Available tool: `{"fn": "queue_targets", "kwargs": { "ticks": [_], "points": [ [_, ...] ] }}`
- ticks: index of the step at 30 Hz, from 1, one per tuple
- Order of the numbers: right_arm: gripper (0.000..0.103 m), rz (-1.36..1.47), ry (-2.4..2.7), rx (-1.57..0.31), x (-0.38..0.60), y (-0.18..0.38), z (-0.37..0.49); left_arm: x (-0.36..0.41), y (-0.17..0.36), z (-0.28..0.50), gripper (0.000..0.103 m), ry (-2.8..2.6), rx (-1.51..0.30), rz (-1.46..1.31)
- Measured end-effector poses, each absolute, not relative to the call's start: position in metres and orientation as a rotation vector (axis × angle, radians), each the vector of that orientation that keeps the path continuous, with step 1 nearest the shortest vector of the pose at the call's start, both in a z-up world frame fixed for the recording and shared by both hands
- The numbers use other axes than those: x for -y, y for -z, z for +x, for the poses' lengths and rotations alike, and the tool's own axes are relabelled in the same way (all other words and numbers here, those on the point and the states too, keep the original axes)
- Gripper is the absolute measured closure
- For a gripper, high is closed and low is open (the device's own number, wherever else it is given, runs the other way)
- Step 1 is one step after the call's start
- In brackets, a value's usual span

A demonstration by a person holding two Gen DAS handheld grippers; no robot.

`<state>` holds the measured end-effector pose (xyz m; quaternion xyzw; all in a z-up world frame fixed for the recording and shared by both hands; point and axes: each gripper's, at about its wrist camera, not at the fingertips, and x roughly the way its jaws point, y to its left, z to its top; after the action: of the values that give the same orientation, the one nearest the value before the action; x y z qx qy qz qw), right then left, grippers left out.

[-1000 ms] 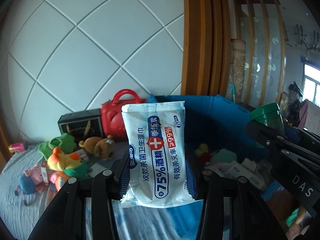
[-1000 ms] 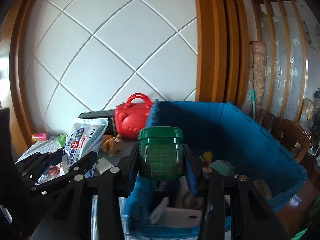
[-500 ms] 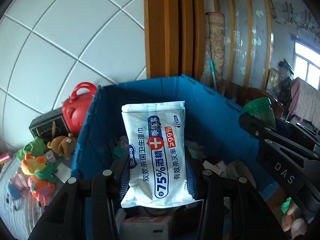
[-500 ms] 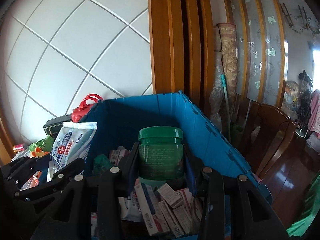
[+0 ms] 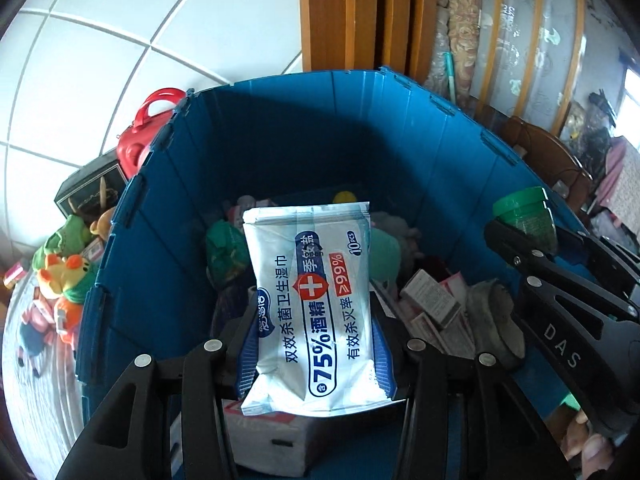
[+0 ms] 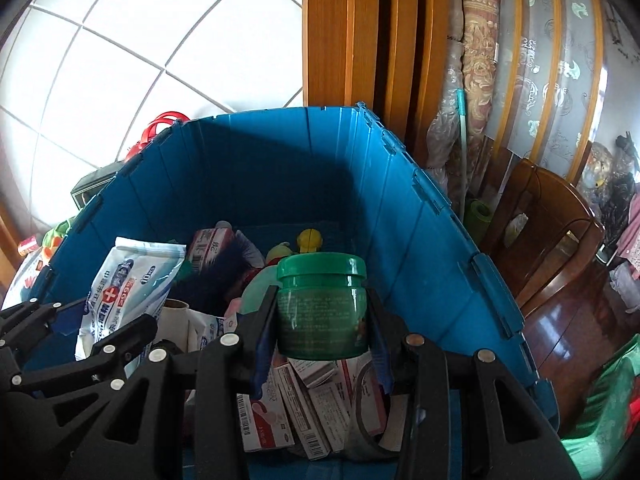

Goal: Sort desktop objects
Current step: 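Lower the wipes pack and green jar into the blue bin and release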

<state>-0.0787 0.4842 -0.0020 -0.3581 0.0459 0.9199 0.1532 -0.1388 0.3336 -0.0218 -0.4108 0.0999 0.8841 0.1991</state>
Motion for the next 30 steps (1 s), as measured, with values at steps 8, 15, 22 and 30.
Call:
{"fn": "queue_targets", "kwargs": {
  "ticks": [8, 15, 22, 30],
  "points": [
    [0.063, -1.054, -2.615, -0.121, -0.48, 0.006, -0.089, -0.332, 0.024, -0.144, 0.043, -2.457, -0.274, -1.184],
    [0.03, -1.061, -2.586, -0.134, -0.483, 0.006, -0.089, -0.331, 0.025, -0.141, 0.034, -2.446, -0.283, -1.184],
    [0.021, -1.029, -2.569, -0.157, -0.482, 0.002, -0.078, -0.321, 0.024, -0.134, 0.034, -2.441, -0.277, -1.166],
    [0.004, -0.993, -2.579, -0.149, -0.463, -0.006, -0.066, -0.294, 0.011, -0.123, 0.032, -2.478, -0.243, -1.093]
  ]
}}
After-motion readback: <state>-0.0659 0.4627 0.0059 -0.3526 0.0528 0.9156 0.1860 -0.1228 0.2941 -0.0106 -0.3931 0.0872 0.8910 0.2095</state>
